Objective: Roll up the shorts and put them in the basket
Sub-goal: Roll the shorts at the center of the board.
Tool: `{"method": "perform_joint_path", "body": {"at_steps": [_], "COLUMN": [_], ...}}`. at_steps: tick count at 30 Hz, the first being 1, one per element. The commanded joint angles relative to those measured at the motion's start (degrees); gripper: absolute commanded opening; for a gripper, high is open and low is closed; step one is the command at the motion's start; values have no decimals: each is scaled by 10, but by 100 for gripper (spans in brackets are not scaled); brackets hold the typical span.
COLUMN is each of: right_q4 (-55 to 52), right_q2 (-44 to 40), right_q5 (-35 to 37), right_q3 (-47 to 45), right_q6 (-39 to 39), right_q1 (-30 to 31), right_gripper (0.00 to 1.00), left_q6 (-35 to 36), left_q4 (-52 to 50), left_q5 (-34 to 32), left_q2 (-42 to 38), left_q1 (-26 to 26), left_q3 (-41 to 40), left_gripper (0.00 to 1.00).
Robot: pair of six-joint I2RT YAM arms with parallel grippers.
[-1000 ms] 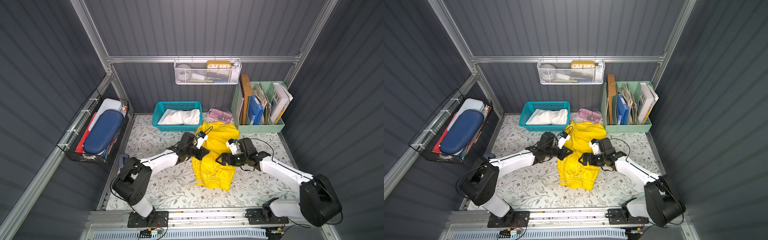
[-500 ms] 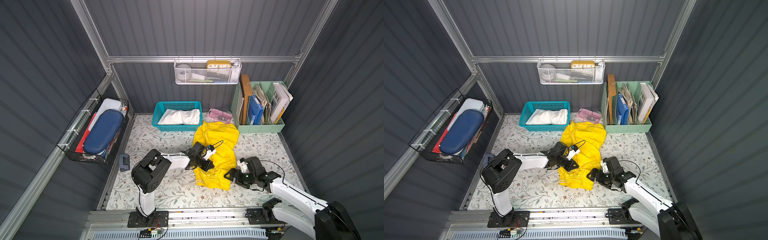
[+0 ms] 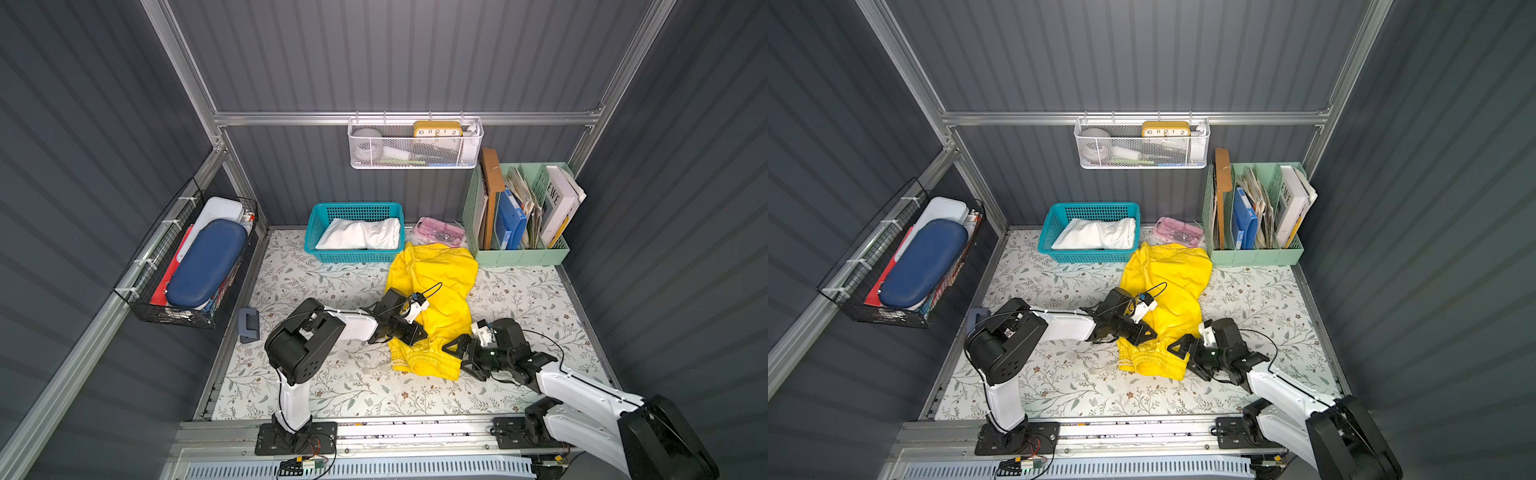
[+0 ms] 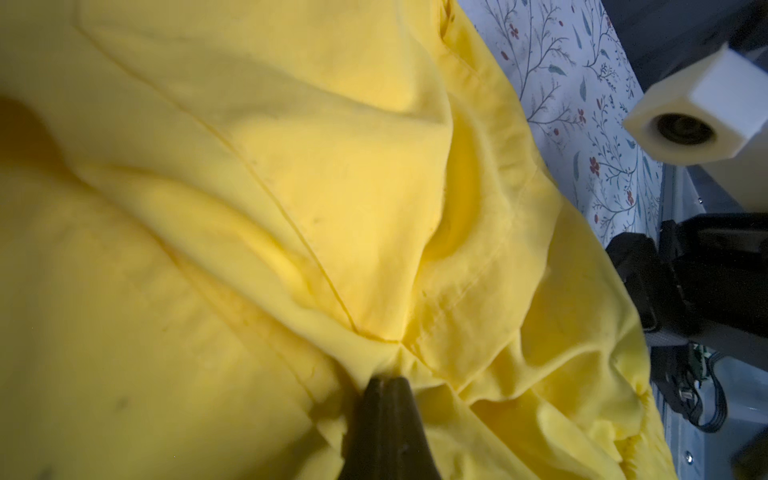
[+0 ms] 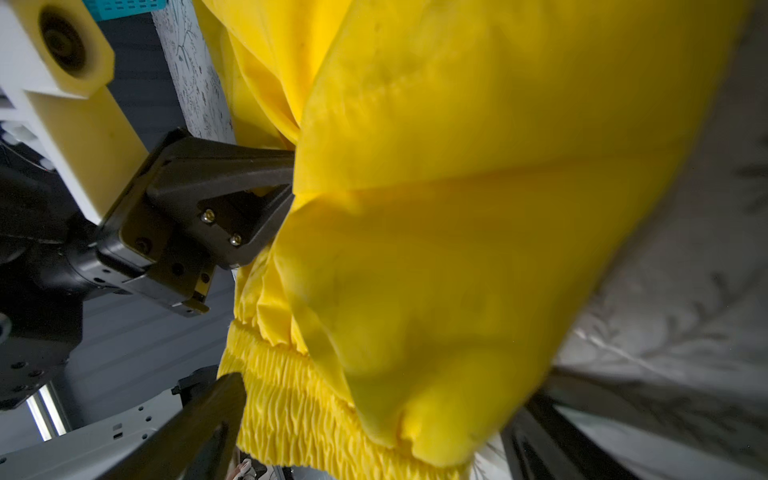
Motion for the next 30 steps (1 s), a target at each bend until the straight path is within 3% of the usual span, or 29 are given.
{"method": "perform_joint_path", "body": {"at_steps": [1, 8, 13, 19, 24, 25, 26, 27, 30], "right_q4": [2, 145, 185, 185, 214, 218, 219, 218, 193], "right_q2": [65, 190, 211, 221, 234, 234, 235, 234, 226], "right_q5": [14, -6, -17, -30, -53, -55, -57, -61, -69], "right_q3": [-20, -26, -17, 12, 30, 33, 38, 43, 67], "right_q6": [23, 69, 73, 66, 79, 83, 88, 91, 85], "right_q1": [12, 22, 22, 22, 22, 22, 22, 21, 18], "right_gripper": [98, 90, 78, 41, 0, 0, 0, 0, 0], "left_q6": [-14, -20, -24, -29, -13, -5, 7, 19, 65], "left_q4": [-70, -65, -59, -49, -44, -46, -47, -49, -49], "left_q5": [-29, -26, -22, -17, -26, -35, -43, -52, -66], "left_q2": [25, 25, 27, 19, -30, -47, -66, -85, -143], "left_q1": [-2, -1, -2, -1, 6, 7, 9, 10, 12], "left_q3": [-43, -50, -59, -69, -60, -56, -52, -45, -18], "left_gripper": [0, 0, 0, 0, 0, 0, 5, 16, 58]}}
